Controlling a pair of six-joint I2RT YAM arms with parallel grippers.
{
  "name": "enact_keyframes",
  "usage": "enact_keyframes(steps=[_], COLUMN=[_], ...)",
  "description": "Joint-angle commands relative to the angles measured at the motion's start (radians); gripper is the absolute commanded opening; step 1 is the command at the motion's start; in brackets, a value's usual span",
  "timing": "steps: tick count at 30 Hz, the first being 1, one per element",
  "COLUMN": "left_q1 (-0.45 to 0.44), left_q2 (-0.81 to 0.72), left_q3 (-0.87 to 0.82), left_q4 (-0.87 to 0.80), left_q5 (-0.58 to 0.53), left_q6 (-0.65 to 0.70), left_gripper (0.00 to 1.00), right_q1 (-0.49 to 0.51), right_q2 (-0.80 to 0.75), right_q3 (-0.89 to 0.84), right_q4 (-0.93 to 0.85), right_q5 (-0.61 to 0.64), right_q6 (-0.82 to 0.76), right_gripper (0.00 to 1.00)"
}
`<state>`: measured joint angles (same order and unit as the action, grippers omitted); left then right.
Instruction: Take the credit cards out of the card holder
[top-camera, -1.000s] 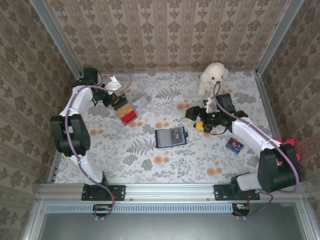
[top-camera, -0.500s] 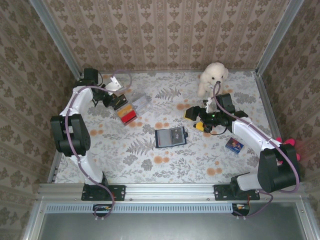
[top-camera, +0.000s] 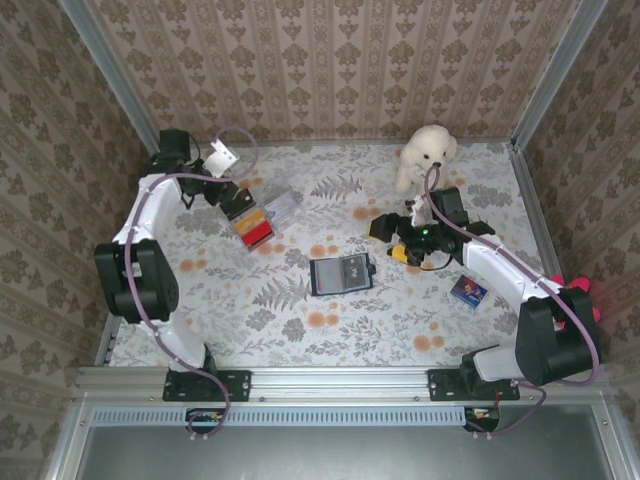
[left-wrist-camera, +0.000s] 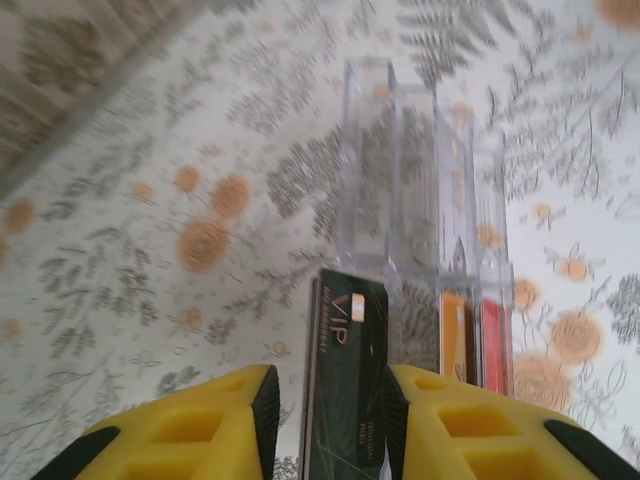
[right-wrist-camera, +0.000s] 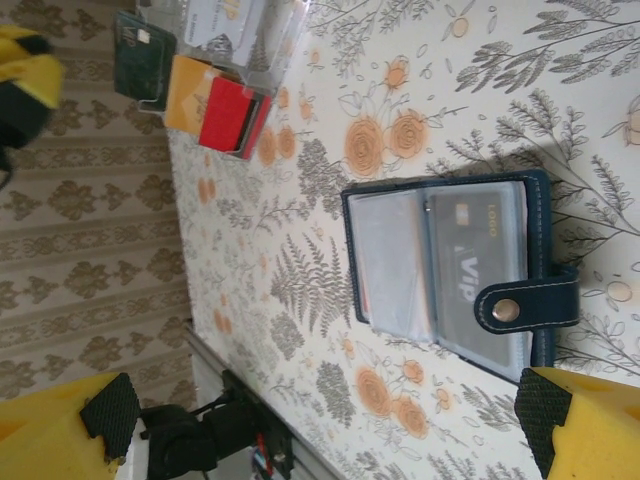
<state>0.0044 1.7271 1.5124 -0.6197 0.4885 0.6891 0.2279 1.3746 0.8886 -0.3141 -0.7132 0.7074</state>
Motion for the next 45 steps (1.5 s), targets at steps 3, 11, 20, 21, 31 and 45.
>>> enact_keyframes(steps=[3,11,20,21,31,45], left_q1=[-0.015,-0.004,0.058,0.06,0.047,-0.347], left_q2=[-0.148,-0.243,-0.388,-0.4,-0.488,-0.501], left_q3=[-0.089,-0.24,-0.414,-0.42,-0.559,-0.71], left_q4=[0.208,0.25,0.253,0.232,0.218,0.245], left_q5=[0.023,-0.15,-0.145,-0.14,-0.031,-0.15], left_q6=[-0.395,-0.762,-0.942,-0.96,-1.072,-1.289], left_gripper=[0.44,0.74,1.0,1.0,1.0,0.98], right_q1=[0.102,0.289,0.383,0.383,0.381,0.373], right_q2=[0.001,0.087,0.265,0.285,0.395,0.438], right_q3=[0.061,0.117,0.226,0.235,0.313,0.328], right_q4=[-0.116,-0.179,-0.212,-0.209,-0.267,-0.328], right_q5=[0.212,0.375,0.432,0.426,0.527,0.635], right_q6=[-0.061,-0.123,-0.145,-0.145,-0.147,-0.154], right_gripper=[1.0,0.9,0.87,0.86,0.82,0.74])
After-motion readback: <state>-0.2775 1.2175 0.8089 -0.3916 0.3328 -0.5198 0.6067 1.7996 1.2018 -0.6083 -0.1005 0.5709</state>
